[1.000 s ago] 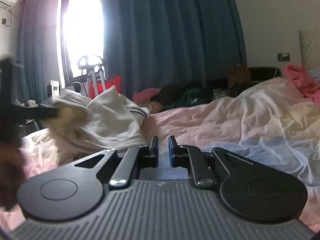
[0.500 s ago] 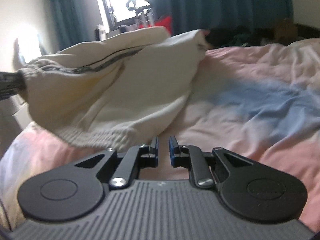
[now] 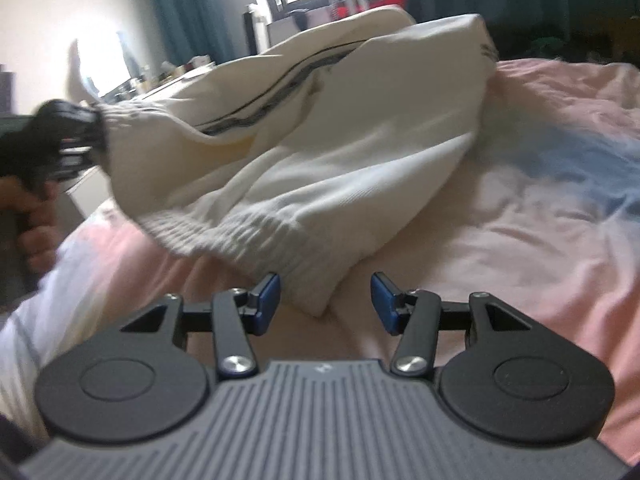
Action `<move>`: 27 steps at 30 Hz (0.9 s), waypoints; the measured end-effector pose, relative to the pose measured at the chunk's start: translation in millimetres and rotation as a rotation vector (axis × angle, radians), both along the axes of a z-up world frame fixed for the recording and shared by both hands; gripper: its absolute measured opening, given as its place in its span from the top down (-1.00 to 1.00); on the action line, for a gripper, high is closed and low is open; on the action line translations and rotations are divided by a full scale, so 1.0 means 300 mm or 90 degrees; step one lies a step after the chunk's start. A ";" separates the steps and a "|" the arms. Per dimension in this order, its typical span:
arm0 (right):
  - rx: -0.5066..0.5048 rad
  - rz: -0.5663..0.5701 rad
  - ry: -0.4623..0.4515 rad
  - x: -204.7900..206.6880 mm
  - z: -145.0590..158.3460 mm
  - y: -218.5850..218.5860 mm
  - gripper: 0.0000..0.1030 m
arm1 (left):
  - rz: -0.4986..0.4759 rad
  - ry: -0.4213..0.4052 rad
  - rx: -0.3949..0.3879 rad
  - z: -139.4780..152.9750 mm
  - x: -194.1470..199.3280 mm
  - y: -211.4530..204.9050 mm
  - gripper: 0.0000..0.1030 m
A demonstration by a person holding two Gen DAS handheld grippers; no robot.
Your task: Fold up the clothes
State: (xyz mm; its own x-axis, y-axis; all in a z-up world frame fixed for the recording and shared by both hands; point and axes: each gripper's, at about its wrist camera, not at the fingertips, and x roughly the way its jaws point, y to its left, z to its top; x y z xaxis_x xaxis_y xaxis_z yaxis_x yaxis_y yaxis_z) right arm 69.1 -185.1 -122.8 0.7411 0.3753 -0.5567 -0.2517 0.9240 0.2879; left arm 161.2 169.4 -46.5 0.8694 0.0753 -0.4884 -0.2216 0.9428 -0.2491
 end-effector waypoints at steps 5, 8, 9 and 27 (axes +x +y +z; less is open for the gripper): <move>-0.035 -0.001 0.001 -0.051 0.012 0.044 -0.01 | 0.007 0.004 -0.014 -0.021 0.036 0.030 0.78; -0.040 -0.027 -0.017 -0.064 0.009 0.058 0.36 | 0.008 0.012 -0.025 -0.026 0.037 0.041 0.78; -0.043 -0.028 -0.021 -0.059 0.008 0.062 0.41 | 0.007 0.014 -0.023 -0.025 0.039 0.040 0.77; -0.030 -0.087 -0.171 -0.089 0.160 0.015 0.78 | -0.058 0.054 -0.057 -0.061 0.039 0.066 0.77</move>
State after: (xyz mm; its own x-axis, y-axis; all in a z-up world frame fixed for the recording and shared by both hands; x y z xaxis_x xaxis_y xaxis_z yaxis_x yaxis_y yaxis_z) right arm 42.3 -180.6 -74.7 0.9061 0.2403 -0.3481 -0.1856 0.9654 0.1833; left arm 173.1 189.3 -64.9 0.8256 -0.0484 -0.5622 -0.1606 0.9349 -0.3163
